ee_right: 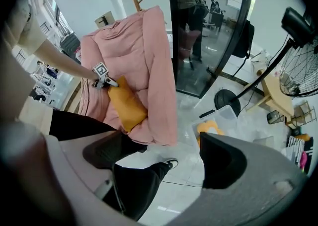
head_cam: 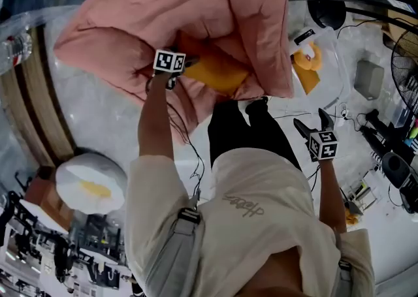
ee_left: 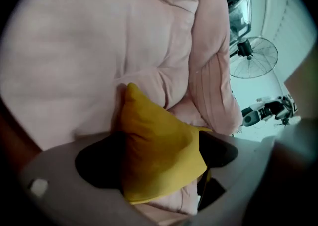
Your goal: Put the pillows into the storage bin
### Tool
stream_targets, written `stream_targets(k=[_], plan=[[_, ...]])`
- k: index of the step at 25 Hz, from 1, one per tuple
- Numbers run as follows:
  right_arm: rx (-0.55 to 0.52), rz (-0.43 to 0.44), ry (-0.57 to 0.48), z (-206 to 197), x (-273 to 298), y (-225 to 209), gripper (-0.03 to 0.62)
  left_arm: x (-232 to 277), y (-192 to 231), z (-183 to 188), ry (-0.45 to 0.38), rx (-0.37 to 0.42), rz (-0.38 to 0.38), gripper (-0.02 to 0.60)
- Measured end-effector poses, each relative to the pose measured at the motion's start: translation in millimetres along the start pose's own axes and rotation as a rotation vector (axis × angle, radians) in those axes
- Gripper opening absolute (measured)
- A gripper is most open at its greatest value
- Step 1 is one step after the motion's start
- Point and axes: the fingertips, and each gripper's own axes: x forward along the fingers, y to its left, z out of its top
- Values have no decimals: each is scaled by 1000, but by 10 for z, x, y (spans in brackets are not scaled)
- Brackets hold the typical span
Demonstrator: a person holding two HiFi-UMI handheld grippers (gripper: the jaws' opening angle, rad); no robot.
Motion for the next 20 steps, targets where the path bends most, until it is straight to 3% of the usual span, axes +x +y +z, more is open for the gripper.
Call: stream_targets(k=[4,9,12,14,17,20], plan=[[-5,11,5,-10,37,43,488,84,-12,-31,46,61,104,456],[-3,15,-24,60,66,79,488,176,-101,-276,109,-22,106,446],[0,14,-37,21,45,43,488,167,-254,-155,102,21,52,347],[13,10,-39,-48,33,19,488,139,-335,-190,119,36,62,314],[38,4,-46,-151,37,4,488,-16,-171,-302,160,81,251,279],[54,2,-66,-219,36,11,488,-78,-262,-185,89,147,337,262]])
